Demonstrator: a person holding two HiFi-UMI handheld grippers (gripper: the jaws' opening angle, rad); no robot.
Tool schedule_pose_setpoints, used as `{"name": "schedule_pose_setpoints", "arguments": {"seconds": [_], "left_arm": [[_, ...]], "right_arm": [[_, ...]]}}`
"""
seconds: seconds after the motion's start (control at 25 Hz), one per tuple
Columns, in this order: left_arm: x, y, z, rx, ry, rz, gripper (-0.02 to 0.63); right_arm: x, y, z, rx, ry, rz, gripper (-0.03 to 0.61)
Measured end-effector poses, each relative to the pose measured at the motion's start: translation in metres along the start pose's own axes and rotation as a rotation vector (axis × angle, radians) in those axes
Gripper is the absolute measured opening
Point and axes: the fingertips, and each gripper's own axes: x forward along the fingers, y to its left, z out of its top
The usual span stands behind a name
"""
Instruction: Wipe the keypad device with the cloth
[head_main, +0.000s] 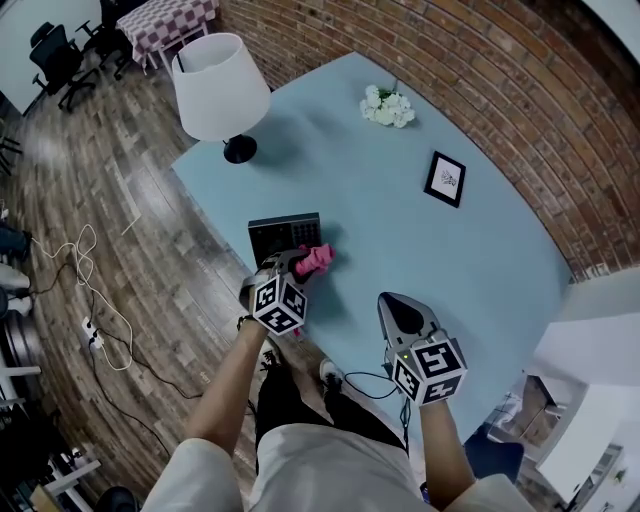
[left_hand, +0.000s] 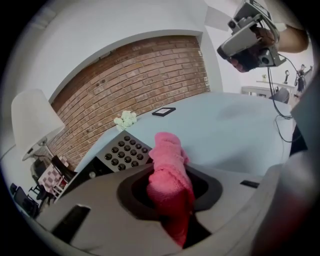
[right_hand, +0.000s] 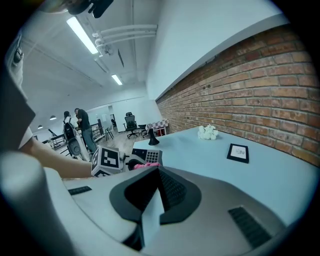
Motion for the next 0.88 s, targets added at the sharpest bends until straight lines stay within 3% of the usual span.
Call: {"name": "schedule_pose_setpoints", "arguments": {"seconds": [0.16,0.44,0.68,0.88], "left_arm": [[0.000,-0.001,-0.001,-0.023,-0.025,0.029,0.146],[-0.004,-0.012,-0.008,-0.036,0.012,0.051,0.144],[-0.030,-0.032,-0.013,-0.218,-0.007,0.087,0.143],[-0.080,-0.034,0.007,-0.353,-0.091,0.195,0.143]], "right_arm": [[-0.001,-0.001,0.000,-0.005,0.002,-0.006,0.025],[-0.006,0.000,0.004,-0.010,-0.011,-0.005,0.025],[-0.029,-0.006,0.009,-0.031,-0.044,-0.003,0.025],[-0.049,-0.009,0.010,-0.123,-0.053,0.014,0.025]]}}
